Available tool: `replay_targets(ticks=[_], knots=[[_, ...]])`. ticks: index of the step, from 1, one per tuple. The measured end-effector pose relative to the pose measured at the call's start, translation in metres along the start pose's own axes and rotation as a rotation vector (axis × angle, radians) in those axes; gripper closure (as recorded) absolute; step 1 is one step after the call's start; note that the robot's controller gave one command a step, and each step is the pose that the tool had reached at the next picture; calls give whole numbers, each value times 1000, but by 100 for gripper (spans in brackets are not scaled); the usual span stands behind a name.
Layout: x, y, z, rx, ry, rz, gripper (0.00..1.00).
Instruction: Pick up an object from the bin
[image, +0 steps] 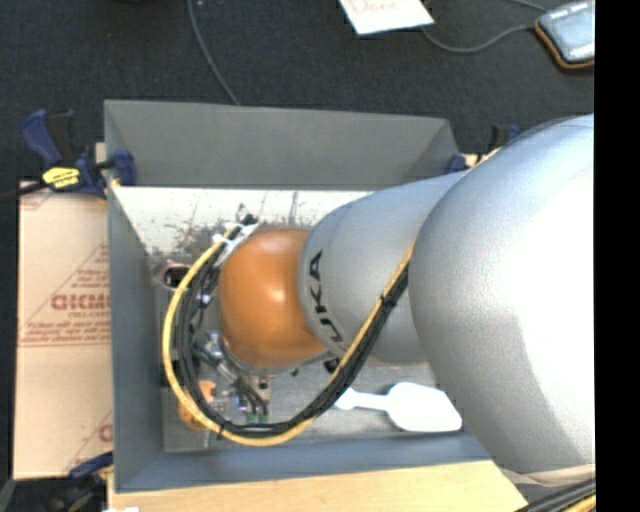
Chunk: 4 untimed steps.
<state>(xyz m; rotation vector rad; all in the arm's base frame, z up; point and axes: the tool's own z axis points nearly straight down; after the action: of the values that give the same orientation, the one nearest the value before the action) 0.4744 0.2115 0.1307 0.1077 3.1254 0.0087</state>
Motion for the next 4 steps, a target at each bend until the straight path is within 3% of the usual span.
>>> replay_targets(ticks=[1, 2, 3, 4], knots=[[2, 4, 30, -1, -6, -495, 0], [-11, -13, 57, -7, -11, -11, 0], [-32, 13, 48, 2, -47, -702, 100], [-31, 13, 48, 1, -46, -701, 100]])
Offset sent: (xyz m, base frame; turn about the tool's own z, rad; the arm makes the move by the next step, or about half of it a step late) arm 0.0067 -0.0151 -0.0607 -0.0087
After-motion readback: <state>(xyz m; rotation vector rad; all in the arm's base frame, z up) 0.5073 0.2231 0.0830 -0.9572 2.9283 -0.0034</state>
